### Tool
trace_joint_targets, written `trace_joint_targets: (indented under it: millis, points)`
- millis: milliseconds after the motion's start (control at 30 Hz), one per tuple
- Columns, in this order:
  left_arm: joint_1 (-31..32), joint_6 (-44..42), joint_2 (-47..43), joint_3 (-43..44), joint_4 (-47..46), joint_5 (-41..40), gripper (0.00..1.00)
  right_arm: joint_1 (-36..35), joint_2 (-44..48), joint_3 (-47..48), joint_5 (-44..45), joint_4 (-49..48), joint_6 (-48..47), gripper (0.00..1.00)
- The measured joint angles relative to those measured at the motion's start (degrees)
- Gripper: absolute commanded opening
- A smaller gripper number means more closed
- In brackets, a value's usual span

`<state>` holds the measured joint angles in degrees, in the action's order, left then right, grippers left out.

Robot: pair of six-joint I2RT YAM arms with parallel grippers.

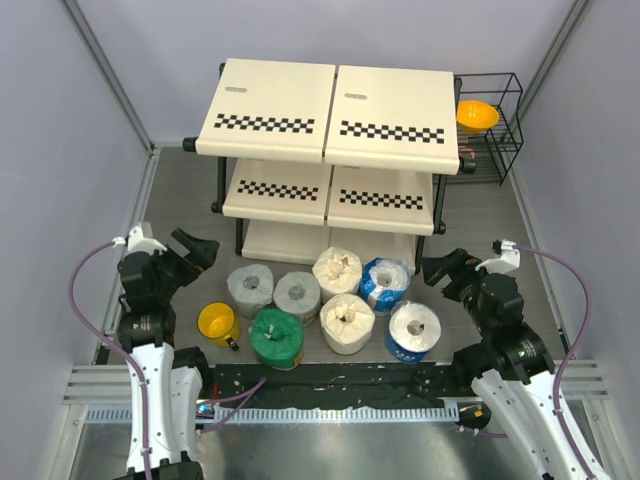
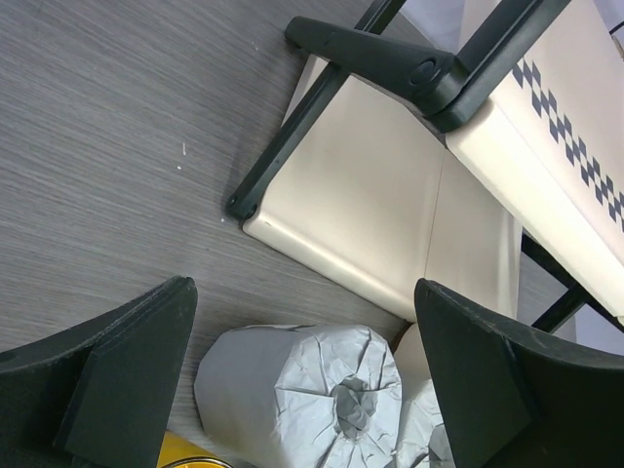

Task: Place and organize the paper towels onto the shelf

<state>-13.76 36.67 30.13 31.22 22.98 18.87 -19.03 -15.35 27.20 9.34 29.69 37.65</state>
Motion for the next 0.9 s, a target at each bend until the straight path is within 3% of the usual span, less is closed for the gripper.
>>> trace_joint_targets:
  millis: [267,467,633,900]
  points:
    - [0.0,2.4,0.2,-0.2,0.9,-2.8,1.00,0.0,-2.4,1.0,-0.1,1.0,0.0,0.88]
    - [0.0,3.8,0.3,-0.2,1.4,-3.9,1.00,0.0,-9.9,8.9,-0.5,5.4,-0.7,0.88]
    - [0.0,3.8,1.7,-0.2,1.4,-3.9,1.00,0.0,-10.5,13.6,-0.6,6.3,-0.7,0.88]
    - [0.0,3.8,2.2,-0.2,1.7,-3.9,1.00,0.0,-12.1,13.9,-3.6,7.0,0.2,0.85]
